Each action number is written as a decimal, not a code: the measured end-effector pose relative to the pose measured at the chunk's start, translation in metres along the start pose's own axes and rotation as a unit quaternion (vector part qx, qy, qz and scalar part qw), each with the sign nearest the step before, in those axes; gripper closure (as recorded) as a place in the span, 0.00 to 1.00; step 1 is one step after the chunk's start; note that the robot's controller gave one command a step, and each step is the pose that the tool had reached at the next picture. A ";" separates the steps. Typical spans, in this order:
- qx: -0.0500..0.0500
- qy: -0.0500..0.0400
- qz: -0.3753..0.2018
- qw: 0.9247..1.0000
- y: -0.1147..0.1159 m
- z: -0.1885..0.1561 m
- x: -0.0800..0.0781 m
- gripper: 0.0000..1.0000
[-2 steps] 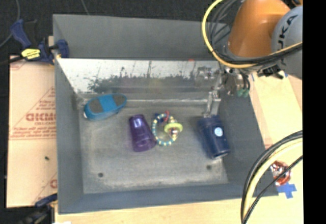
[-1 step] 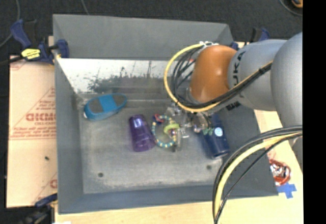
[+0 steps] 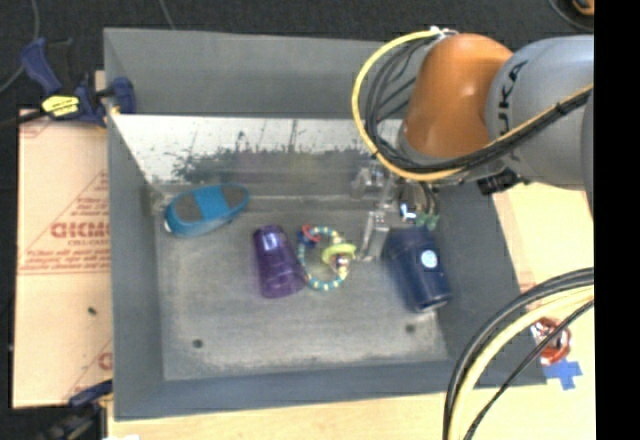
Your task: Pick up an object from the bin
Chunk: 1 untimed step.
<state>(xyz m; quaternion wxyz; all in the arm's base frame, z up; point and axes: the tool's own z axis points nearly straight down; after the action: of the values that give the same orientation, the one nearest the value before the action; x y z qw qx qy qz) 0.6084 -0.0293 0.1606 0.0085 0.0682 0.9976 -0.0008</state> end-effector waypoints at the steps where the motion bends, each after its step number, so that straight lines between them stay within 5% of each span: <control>1: -0.001 0.010 -0.120 0.993 0.007 0.094 0.009 0.00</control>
Offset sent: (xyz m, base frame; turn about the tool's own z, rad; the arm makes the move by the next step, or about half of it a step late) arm -0.0063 0.0092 -0.0906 0.1484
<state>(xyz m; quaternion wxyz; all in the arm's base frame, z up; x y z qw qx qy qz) 0.6017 -0.0215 0.0665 -0.0019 -0.0522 0.9986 0.0001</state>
